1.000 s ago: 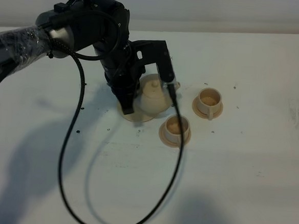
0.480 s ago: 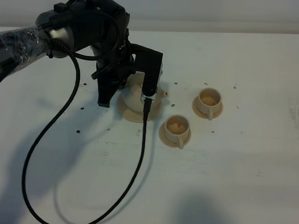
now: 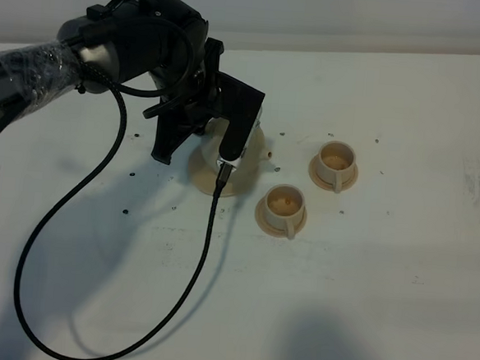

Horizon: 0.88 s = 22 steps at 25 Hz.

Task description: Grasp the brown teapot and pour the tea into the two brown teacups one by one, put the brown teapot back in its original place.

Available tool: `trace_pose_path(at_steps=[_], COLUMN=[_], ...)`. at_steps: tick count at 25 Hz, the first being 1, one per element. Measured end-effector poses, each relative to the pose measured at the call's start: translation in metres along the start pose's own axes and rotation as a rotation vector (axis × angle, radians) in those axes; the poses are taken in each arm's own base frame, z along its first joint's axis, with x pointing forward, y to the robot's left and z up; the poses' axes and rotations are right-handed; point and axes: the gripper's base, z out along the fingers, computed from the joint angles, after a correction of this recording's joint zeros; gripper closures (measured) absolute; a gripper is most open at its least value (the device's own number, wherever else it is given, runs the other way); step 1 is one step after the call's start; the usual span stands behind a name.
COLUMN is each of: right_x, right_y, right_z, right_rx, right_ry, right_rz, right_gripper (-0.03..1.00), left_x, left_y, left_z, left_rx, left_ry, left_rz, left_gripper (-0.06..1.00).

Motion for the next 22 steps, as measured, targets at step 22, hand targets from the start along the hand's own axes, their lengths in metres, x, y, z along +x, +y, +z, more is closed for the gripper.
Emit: trace_pose_path(at_steps=[22], right_x=[0.000], right_y=[0.000], right_z=[0.000], right_rx=[0.000], right_ry=[0.000], right_rz=[0.000], right_gripper=[0.73], left_x=[-0.027], left_y=[-0.001], left_z=[0.009], left_rx=[-0.049], left_ry=[0.031], left_rz=[0.184], left_gripper=[0.84])
